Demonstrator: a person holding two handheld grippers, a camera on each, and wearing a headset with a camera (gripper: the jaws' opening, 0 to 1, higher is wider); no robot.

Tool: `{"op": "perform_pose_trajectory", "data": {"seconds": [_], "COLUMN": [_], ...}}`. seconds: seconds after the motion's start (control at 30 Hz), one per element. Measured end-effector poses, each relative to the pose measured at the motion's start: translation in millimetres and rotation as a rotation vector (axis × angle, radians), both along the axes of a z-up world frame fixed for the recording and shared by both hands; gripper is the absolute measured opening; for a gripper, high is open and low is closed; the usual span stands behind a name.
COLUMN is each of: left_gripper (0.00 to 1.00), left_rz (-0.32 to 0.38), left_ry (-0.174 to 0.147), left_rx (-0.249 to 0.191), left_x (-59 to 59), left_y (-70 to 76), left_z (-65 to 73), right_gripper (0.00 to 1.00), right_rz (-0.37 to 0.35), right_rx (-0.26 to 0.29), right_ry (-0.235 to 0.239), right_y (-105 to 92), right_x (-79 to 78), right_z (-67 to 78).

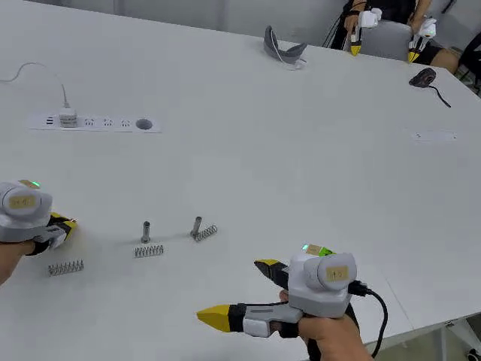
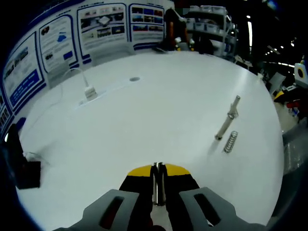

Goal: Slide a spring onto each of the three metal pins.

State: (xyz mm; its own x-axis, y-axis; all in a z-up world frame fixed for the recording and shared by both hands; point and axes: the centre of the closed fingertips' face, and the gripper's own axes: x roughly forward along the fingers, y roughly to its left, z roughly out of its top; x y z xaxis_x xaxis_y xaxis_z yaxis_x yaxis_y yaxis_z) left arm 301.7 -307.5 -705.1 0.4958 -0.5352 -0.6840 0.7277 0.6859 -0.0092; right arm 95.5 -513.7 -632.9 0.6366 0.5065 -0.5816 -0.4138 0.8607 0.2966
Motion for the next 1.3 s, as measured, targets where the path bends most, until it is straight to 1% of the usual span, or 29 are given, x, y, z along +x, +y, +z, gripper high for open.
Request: {"op": "perform_pose_trajectory", "data": {"seconds": [0.2, 0.43, 0.73, 1.07, 1.1, 1.3], "left_gripper": [0.07, 0.07, 0.07, 0.07, 0.07, 0.07], "left_rz": [0.005, 0.014, 0.017, 0.042, 0.055, 0.072], "left_ry": [-0.011, -0.013, -0.029, -0.025, -0.021, -0.027], "left_rx": [-0.002, -0.011, -0.016, -0.030, -0.038, -0.048], "left_x": [-4.3, -15.2, -26.0, -34.5, -34.6, -38.4], "left_y": [5.0, 13.2, 21.4, 32.0, 34.0, 36.8], "left_z": [6.9, 11.7, 20.8, 23.5, 23.3, 22.6], "right_gripper": [0.96, 0.97, 0.97, 0.97, 0.97, 0.97], "right_rz": [0.008, 0.009, 0.018, 0.027, 0.026, 0.031], "right_rx": [0.002, 0.004, 0.009, 0.010, 0.009, 0.010], "right_ry": [0.000, -0.001, -0.005, -0.001, -0.001, -0.002], "right_y": [3.4, 5.1, 10.0, 13.1, 12.9, 15.4], "right_x": [0.3, 3.4, 5.1, 3.1, 3.4, 4.9], "right_z": [-0.8, -1.0, 0.4, -1.2, -1.3, -0.6]}}
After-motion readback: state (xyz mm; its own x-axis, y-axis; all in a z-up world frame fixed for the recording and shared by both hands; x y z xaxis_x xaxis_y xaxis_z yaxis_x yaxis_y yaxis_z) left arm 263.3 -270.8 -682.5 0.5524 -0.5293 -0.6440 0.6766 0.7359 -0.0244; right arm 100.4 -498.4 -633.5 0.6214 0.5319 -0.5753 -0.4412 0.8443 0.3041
